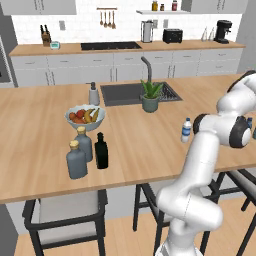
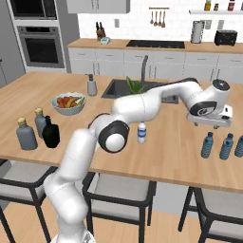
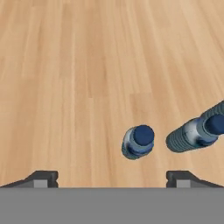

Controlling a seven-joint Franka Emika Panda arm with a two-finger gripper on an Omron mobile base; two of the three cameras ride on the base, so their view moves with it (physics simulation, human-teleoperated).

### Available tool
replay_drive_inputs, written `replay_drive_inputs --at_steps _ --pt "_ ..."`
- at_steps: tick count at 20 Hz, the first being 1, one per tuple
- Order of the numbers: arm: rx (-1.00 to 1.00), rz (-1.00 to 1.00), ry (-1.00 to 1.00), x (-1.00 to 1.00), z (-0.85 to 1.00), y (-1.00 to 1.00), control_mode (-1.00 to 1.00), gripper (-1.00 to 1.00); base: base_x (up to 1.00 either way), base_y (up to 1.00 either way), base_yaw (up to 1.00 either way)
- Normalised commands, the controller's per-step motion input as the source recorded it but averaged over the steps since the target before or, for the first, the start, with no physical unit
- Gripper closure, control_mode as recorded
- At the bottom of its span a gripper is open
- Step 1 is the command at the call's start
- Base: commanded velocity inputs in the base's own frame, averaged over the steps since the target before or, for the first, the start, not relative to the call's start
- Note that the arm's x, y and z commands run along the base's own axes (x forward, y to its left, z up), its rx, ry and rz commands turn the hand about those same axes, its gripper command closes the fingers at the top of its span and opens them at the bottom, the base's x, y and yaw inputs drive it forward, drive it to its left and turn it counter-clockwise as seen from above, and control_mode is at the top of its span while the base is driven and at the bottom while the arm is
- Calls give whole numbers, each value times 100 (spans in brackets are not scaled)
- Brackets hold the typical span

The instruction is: Move the plastic bottles in the middle to the plastics group, and the glass bottles in the middle to the glass group.

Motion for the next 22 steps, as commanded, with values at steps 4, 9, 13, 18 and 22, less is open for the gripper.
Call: replay_drive_inputs --at_steps 4,9,13,18,22 --pt "-5 0 0 -14 1 96 -100 -100 0 0 0" --pt "-5 0 0 -7 -9 100 -100 -100 0 0 0" --pt "-3 0 0 -2 0 100 -100 -100 0 0 0" --pt "0 0 0 0 1 100 -100 -100 0 0 0" --pt "0 0 1 -2 40 100 -100 -100 0 0 0"
